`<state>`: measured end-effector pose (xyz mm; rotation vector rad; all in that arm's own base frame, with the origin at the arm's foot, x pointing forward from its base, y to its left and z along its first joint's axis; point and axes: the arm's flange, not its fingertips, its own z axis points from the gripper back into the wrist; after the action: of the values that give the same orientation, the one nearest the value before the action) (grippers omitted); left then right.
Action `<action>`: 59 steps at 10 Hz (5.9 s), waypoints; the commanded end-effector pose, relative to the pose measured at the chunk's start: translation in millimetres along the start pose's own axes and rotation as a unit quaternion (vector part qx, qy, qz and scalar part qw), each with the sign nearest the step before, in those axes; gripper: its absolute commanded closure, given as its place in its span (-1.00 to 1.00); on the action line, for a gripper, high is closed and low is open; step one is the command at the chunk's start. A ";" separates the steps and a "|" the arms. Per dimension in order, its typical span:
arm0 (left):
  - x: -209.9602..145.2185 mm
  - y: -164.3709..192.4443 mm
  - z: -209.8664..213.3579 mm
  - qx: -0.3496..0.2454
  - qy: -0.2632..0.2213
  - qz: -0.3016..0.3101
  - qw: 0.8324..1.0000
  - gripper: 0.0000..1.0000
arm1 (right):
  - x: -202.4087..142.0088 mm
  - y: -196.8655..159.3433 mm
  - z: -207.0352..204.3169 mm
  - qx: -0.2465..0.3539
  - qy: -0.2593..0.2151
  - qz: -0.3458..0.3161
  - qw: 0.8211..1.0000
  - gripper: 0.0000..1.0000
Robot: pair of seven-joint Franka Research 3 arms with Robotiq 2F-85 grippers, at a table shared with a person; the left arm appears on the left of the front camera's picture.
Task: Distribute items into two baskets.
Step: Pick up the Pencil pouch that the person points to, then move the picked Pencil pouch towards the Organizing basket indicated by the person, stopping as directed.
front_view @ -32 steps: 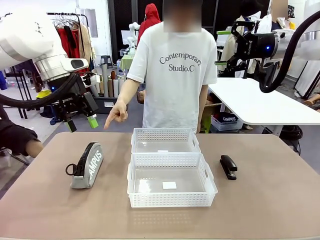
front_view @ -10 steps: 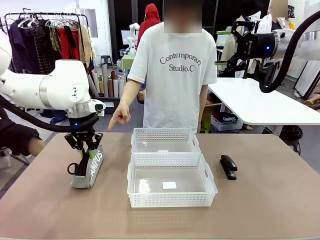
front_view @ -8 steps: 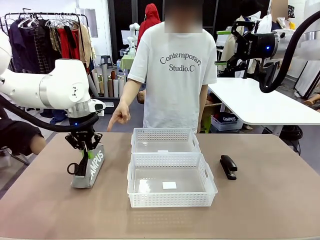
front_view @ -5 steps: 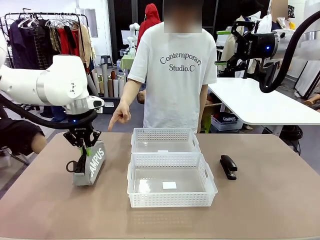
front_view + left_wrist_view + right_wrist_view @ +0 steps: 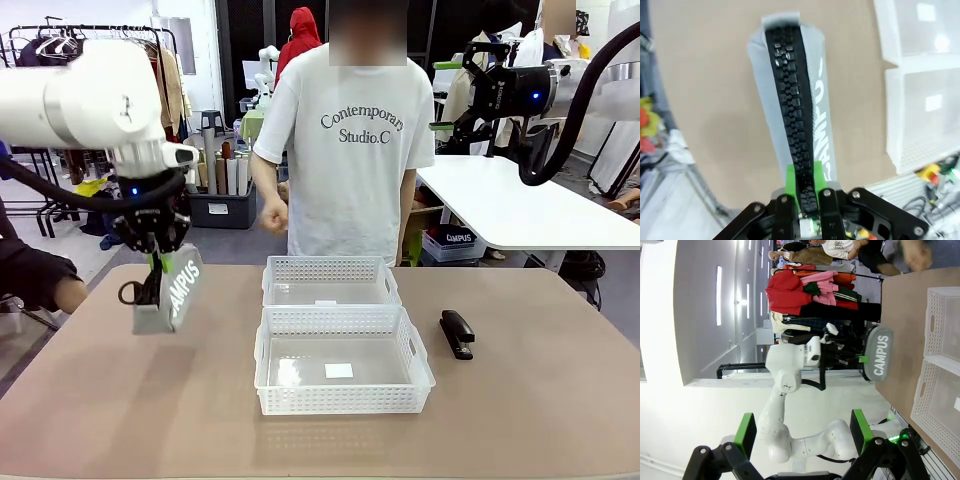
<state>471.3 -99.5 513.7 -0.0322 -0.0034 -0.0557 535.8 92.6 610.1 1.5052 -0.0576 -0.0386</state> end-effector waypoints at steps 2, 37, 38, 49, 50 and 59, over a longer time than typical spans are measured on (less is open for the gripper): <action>0.0 -7.6 63.7 0.015 -0.011 0.024 1.000 1.00 | -0.2 1.4 0.2 0.000 -0.002 0.001 1.000 -1.00; -5.2 -7.4 165.6 -0.008 -0.048 0.024 0.998 1.00 | -0.2 1.4 0.2 0.000 -0.002 0.001 1.000 -1.00; -5.2 -7.4 165.6 -0.008 -0.048 0.024 0.998 1.00 | -0.2 1.4 0.2 0.000 -0.002 0.001 1.000 -1.00; 4.6 -62.4 210.4 0.023 -0.072 -0.271 0.960 1.00 | -0.2 1.4 0.2 0.000 -0.002 0.001 1.000 -1.00; 5.4 -80.1 210.3 0.038 -0.086 -0.300 0.949 1.00 | -0.2 1.4 0.2 0.000 -0.002 0.001 1.000 -1.00; 10.4 -184.5 178.0 0.058 -0.097 -0.532 0.839 1.00 | -0.2 1.4 0.2 0.000 -0.002 0.001 1.000 -1.00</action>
<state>471.2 -279.3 698.6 0.0622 -0.2154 -1.1302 535.8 92.6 610.1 1.5052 -0.0575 -0.0385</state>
